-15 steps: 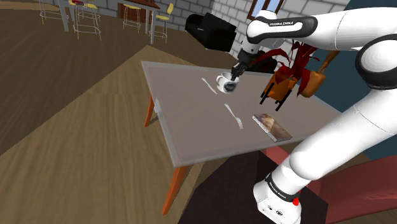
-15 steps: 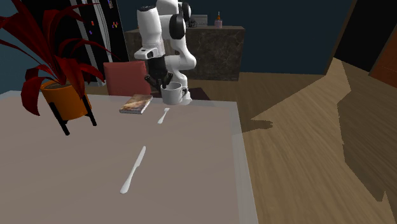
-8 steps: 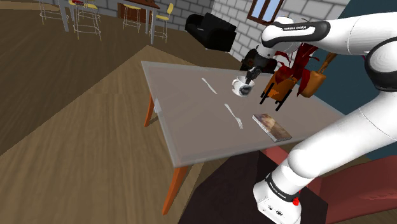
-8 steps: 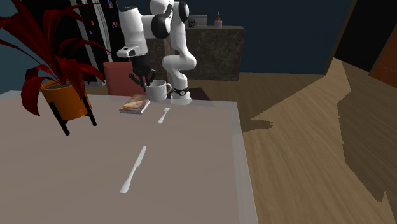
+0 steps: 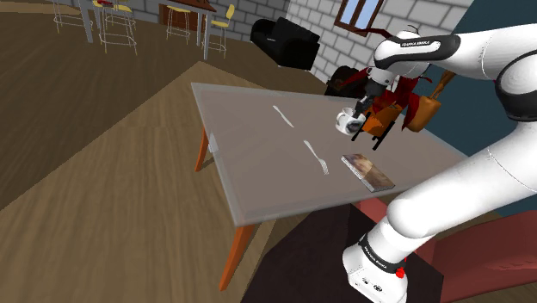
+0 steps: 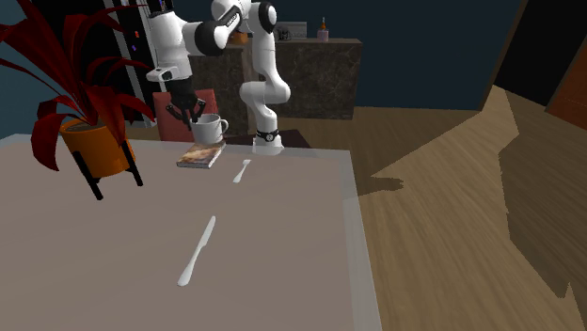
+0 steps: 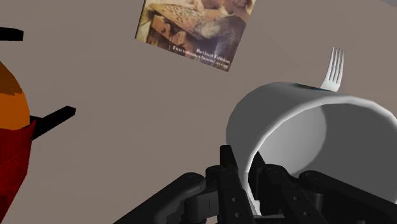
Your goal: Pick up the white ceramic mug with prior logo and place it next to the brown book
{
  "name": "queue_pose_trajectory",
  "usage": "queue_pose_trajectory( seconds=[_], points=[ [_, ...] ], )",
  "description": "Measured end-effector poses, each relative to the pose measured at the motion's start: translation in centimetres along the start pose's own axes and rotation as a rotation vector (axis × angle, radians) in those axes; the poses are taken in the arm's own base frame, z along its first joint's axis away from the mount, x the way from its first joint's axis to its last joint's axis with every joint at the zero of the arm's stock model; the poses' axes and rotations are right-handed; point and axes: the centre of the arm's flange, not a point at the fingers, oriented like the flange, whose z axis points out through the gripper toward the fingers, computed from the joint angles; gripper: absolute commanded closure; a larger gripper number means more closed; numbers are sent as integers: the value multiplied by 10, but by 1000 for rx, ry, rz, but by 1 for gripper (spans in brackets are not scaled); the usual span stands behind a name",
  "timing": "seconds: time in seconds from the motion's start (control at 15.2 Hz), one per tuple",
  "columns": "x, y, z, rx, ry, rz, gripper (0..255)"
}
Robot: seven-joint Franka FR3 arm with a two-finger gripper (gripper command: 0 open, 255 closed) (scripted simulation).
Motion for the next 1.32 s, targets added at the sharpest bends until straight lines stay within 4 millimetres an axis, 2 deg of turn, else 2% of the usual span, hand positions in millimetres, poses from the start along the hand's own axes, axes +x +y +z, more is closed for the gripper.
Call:
queue_pose_trajectory(
  seconds=[0.13,0.4,1.32],
  points=[
    [-9,9,3,0,0,-1,255],
    [-12,13,23,1,-1,-2,255],
    [-15,17,97,1,-1,-2,255]
  ],
)
